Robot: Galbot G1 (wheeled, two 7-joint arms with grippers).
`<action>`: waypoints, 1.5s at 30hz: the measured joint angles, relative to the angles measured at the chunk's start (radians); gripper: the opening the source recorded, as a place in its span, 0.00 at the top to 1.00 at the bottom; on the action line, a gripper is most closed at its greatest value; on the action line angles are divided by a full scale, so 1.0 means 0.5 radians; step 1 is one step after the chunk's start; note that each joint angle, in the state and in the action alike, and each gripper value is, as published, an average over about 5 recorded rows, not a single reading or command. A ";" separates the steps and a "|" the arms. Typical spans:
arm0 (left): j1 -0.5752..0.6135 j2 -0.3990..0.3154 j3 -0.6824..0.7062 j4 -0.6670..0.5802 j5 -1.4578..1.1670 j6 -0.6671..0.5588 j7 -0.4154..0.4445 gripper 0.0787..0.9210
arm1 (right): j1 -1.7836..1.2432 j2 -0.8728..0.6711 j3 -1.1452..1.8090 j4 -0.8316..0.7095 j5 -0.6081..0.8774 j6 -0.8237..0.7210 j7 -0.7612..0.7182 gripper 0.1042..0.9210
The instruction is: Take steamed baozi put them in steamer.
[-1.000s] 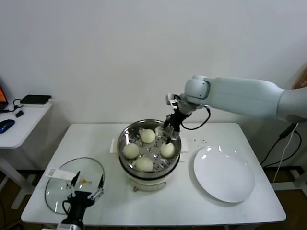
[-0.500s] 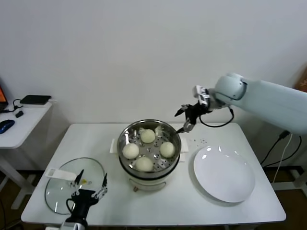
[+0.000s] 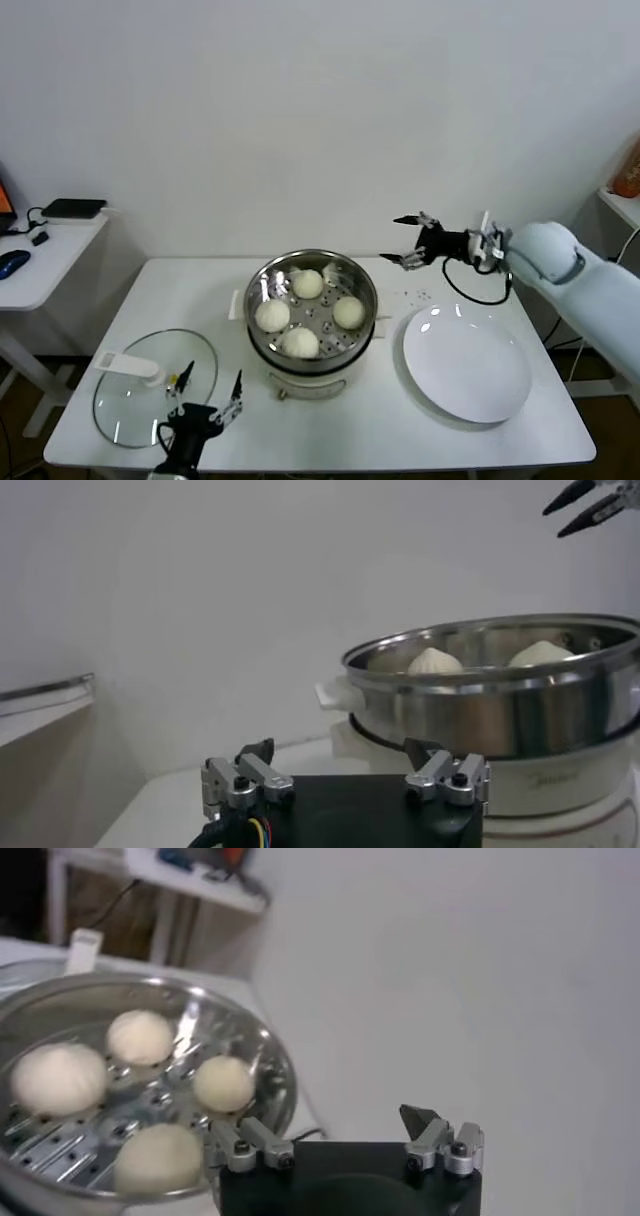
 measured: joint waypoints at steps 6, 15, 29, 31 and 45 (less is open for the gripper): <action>0.025 -0.011 0.006 0.000 0.002 -0.009 -0.012 0.12 | -0.711 0.164 0.770 0.165 -0.104 0.127 0.202 0.12; 0.019 -0.013 -0.035 -0.012 -0.038 -0.017 -0.023 0.12 | -1.512 0.532 1.602 0.368 -0.210 0.377 0.380 0.12; -0.038 -0.007 -0.095 -0.023 -0.094 0.009 -0.036 0.12 | -2.316 1.064 1.907 0.564 -0.271 0.744 0.550 0.12; -0.041 -0.005 -0.104 -0.024 -0.102 0.010 -0.036 0.12 | -2.395 1.117 1.914 0.577 -0.274 0.788 0.556 0.12; -0.039 0.007 -0.154 -0.002 -0.154 -0.018 -0.005 0.12 | -2.709 1.265 1.891 0.630 -0.259 0.962 0.525 0.12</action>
